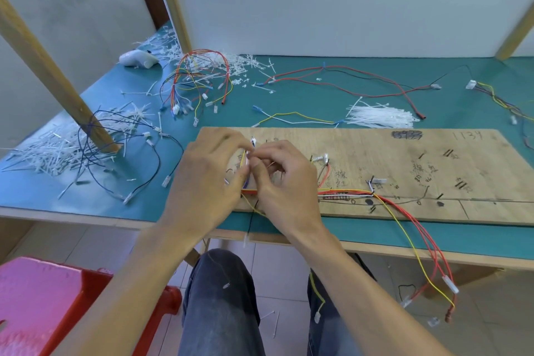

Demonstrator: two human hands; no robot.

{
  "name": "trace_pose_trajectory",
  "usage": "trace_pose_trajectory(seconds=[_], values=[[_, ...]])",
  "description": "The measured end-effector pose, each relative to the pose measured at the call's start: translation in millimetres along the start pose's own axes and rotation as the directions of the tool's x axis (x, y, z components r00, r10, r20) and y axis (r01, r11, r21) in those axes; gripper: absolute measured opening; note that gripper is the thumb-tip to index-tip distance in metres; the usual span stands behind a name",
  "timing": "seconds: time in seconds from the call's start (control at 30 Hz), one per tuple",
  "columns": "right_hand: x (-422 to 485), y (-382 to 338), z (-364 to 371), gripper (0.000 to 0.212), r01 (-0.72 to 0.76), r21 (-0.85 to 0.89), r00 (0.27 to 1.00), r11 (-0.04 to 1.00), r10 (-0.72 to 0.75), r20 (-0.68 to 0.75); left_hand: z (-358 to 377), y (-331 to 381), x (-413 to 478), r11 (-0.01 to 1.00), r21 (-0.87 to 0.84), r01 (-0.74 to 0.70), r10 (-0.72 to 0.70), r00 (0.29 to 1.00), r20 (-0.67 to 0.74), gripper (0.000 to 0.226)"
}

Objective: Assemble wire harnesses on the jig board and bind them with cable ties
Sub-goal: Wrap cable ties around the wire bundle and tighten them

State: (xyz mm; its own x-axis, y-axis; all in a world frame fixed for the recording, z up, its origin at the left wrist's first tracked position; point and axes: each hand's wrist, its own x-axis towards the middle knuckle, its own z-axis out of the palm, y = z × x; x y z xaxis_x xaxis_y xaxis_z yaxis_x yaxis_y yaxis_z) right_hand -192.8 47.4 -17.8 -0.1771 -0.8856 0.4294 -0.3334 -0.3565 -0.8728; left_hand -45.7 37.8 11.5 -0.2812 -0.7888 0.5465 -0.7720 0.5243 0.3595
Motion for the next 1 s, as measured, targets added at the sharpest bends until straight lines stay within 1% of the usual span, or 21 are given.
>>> trace_pose_trajectory(seconds=[0.07,0.13,0.2,0.23,0.3,0.4,0.47,0.53,0.6,0.63,0.77,0.87,0.93,1.0], values=[[11.2,-2.9,-12.1,0.014,-0.081,0.065,0.993,0.995,0.086,-0.076,3.6,7.4,4.9,0.993,0.094,-0.066,0.062,0.997,0.040,0.044],[30.2,1.6,-30.1,0.012,-0.164,0.026,0.981,0.986,0.166,-0.101,7.3,14.2,8.2,0.991,0.124,-0.057,0.050,0.997,0.060,0.040],[53.9,12.2,-55.5,0.010,-0.208,-0.085,0.973,0.975,0.197,-0.118,9.0,19.0,10.2,0.992,0.116,-0.047,0.035,0.995,0.098,0.027],[66.5,18.9,-70.4,0.010,-0.221,-0.148,0.970,0.964,0.203,-0.131,10.0,20.7,10.4,0.989,0.130,-0.066,0.050,0.991,0.123,0.024],[92.2,35.0,-100.5,0.009,-0.254,-0.282,0.965,0.925,0.223,-0.136,12.7,22.2,10.0,0.971,0.209,-0.117,0.086,0.984,0.154,0.020],[122.6,64.0,-142.0,0.009,-0.307,-0.506,0.952,0.806,0.264,-0.157,14.4,25.1,10.0,0.944,0.302,-0.133,0.083,0.982,0.170,0.020],[134.6,81.1,-164.8,0.009,-0.375,-0.593,0.927,0.712,0.301,-0.224,15.9,27.1,10.6,0.937,0.323,-0.133,0.080,0.982,0.172,0.022],[141.7,92.6,-181.5,0.012,-0.429,-0.628,0.903,0.650,0.315,-0.292,16.9,28.1,12.0,0.939,0.324,-0.118,0.050,0.976,0.210,0.019],[147.3,100.4,-192.0,0.015,-0.444,-0.652,0.896,0.615,0.316,-0.311,18.5,25.6,13.2,0.947,0.316,-0.057,-0.030,0.964,0.265,0.009],[150.1,103.1,-194.9,0.016,-0.448,-0.659,0.894,0.604,0.330,-0.305,19.7,23.0,13.8,0.952,0.306,-0.023,-0.067,0.957,0.282,0.008],[156.9,110.0,-197.3,0.013,-0.460,-0.679,0.881,0.572,0.389,-0.269,23.9,15.9,15.6,0.956,0.291,0.035,-0.127,0.944,0.303,0.015],[159.9,110.4,-197.6,0.015,-0.449,-0.688,0.884,0.570,0.395,-0.250,23.2,13.8,16.3,0.958,0.279,0.066,-0.153,0.940,0.305,0.016],[162.2,108.1,-198.7,0.011,-0.447,-0.695,0.881,0.563,0.413,-0.232,22.7,13.1,16.8,0.959,0.270,0.085,-0.171,0.935,0.311,0.015],[164.3,105.5,-200.5,0.014,-0.436,-0.702,0.882,0.563,0.422,-0.209,22.8,13.4,18.0,0.960,0.264,0.090,-0.176,0.930,0.322,0.012]])
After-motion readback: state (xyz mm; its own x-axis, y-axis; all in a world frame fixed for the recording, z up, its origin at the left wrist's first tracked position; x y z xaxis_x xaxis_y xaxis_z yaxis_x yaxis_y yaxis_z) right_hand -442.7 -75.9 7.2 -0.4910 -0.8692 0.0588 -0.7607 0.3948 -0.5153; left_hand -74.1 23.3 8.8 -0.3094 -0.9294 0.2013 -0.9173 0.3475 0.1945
